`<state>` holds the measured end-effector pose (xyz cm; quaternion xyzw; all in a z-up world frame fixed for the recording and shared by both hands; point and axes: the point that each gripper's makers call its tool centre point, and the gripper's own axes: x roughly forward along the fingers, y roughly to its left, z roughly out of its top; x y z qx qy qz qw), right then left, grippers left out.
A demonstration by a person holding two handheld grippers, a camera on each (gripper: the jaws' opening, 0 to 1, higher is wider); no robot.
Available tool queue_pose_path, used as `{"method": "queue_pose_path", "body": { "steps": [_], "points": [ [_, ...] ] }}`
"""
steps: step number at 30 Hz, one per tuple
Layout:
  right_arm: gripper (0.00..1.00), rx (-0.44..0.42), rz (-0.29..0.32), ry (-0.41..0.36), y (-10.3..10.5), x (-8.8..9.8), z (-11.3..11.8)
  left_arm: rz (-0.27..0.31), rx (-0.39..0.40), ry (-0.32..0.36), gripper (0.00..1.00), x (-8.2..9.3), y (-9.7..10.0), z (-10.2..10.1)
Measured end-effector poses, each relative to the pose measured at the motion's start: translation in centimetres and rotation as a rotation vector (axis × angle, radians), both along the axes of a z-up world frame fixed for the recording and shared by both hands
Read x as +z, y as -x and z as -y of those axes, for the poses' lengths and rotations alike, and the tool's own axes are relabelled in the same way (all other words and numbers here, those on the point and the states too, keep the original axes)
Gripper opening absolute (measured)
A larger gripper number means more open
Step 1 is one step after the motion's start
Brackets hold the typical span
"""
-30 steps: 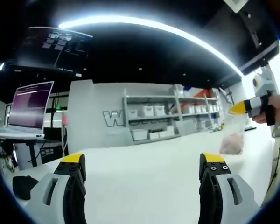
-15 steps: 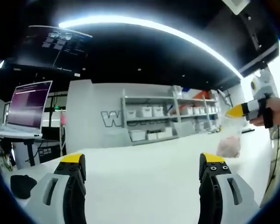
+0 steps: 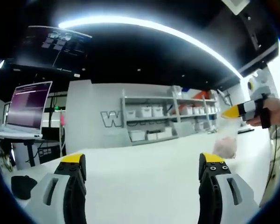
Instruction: Open the resealable bag by pulling the two sides of the seal apart until the entire bag opening is separated and visibly accessible.
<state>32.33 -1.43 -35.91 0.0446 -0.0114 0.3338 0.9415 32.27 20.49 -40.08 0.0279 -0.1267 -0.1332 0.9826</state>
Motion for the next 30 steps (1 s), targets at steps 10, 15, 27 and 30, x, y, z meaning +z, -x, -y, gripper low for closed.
{"method": "queue_pose_path", "body": {
  "steps": [10, 15, 27, 30],
  "points": [
    [0.00, -0.001, -0.002, 0.008, -1.0, 0.1, -0.3, -0.003, -0.001, -0.004, 0.98, 0.0, 0.1, 0.1],
    [0.00, -0.004, 0.000, 0.004, -1.5, 0.4, -0.3, -0.002, -0.002, -0.004, 0.98, 0.0, 0.1, 0.0],
    [0.00, -0.002, -0.002, 0.006, -2.7, 0.8, -0.5, -0.007, -0.004, -0.007, 0.97, -0.1, 0.1, 0.2],
    [0.00, -0.004, -0.002, 0.006, -3.0, 0.8, -0.6, -0.006, -0.004, -0.010, 0.97, 0.0, 0.1, 0.2]
  ]
}}
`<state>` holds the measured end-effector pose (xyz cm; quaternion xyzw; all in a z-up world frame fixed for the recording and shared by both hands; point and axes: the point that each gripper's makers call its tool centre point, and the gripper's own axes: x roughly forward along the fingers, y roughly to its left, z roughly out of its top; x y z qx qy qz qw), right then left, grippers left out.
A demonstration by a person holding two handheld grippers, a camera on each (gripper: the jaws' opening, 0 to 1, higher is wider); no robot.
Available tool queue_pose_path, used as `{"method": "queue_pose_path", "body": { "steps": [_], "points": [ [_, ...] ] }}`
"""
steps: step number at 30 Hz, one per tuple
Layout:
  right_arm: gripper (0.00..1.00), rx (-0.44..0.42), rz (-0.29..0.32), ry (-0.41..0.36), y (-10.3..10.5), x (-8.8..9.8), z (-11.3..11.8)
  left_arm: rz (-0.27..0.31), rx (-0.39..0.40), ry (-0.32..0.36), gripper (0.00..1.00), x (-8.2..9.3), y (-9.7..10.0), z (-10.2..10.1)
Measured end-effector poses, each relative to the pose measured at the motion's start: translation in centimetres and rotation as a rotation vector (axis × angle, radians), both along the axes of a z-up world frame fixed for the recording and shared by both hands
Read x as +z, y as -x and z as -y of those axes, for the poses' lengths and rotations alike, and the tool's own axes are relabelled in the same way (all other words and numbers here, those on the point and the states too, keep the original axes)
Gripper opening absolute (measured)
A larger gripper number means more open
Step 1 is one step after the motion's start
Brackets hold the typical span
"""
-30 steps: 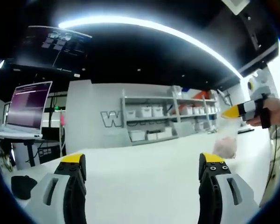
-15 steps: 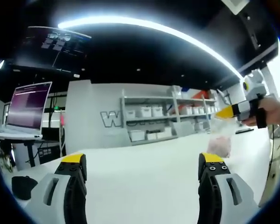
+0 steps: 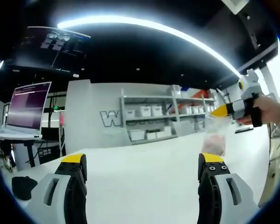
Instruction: Open the resealable bag by pulling the two sides of the seal apart until the entire bag opening is separated and visibly accessible.
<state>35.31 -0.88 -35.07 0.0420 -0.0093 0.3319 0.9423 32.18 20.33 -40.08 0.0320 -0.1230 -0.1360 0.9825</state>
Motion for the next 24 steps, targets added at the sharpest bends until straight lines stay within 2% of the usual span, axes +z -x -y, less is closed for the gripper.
{"method": "queue_pose_path", "body": {
  "steps": [24],
  "points": [
    [0.00, -0.031, -0.023, 0.001, -3.5, 0.1, 0.4, -0.004, -0.002, -0.001, 0.97, 0.1, -0.1, -0.1]
  ]
}}
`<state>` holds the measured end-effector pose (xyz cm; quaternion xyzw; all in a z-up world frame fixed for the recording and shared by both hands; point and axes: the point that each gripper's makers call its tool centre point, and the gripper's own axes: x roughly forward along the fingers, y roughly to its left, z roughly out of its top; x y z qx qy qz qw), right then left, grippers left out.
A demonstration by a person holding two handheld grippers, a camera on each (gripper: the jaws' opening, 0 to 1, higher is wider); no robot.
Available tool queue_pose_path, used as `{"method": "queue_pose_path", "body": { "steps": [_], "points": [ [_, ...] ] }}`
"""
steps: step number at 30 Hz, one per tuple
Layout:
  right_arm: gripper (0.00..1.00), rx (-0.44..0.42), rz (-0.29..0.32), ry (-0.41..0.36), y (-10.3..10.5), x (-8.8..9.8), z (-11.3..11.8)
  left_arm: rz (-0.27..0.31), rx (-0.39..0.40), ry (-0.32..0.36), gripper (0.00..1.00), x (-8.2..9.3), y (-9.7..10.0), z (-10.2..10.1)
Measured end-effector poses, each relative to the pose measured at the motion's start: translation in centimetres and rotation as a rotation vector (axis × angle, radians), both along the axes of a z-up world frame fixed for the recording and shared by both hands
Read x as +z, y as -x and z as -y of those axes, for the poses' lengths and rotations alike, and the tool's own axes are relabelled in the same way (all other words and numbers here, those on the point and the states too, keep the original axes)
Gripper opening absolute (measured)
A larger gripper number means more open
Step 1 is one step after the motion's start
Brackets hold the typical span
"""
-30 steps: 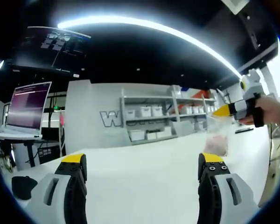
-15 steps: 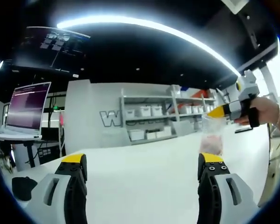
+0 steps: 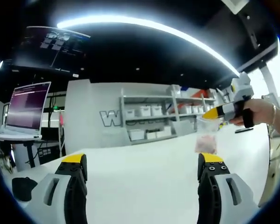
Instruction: Open the resealable bag by pulling the two sides of the seal apart until the entire bag opening is separated and visibly accessible.
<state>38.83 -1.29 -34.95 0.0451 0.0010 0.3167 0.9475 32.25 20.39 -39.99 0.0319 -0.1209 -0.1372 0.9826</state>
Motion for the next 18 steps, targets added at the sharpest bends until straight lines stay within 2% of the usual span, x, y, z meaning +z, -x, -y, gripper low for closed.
{"method": "queue_pose_path", "body": {
  "steps": [18],
  "points": [
    [0.00, -0.011, -0.018, 0.013, -2.7, -0.2, -0.2, -0.015, 0.009, 0.006, 0.96, -0.6, -0.2, -0.4]
  ]
}}
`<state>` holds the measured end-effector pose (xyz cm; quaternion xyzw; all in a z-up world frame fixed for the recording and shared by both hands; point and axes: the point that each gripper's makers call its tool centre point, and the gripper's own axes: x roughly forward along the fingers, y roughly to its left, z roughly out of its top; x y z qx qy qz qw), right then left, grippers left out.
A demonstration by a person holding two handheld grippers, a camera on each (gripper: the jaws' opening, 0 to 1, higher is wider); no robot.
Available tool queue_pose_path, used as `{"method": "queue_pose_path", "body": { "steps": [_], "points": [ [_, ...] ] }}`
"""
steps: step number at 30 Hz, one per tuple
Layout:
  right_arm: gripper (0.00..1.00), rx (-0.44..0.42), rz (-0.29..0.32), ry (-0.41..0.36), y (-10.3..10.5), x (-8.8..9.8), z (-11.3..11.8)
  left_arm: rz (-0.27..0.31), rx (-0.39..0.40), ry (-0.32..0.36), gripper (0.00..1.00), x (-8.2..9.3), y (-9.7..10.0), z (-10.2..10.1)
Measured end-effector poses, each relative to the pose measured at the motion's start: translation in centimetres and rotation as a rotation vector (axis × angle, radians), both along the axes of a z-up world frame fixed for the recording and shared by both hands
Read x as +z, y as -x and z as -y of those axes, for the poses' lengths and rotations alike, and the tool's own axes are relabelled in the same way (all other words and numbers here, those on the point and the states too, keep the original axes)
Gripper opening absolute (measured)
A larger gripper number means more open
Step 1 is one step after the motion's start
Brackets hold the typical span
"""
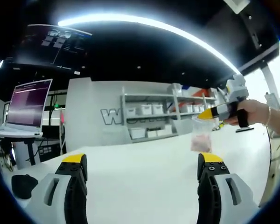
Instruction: Open the resealable bag by pulling the two sides of the seal apart until the entire bag opening is separated and visibly accessible.
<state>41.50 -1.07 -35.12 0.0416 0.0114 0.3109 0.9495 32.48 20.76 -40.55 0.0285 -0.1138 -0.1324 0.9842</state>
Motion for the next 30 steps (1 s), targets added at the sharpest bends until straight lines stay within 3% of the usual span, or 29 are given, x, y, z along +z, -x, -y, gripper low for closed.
{"method": "queue_pose_path", "body": {
  "steps": [10, 30],
  "points": [
    [0.00, 0.002, 0.005, 0.005, -1.6, 0.9, -0.8, -0.003, 0.000, 0.000, 0.96, -0.1, 0.0, 0.1],
    [0.00, -0.017, -0.029, -0.001, -4.4, 0.5, -1.4, -0.005, -0.001, 0.004, 0.96, -0.2, -0.1, -0.1]
  ]
}}
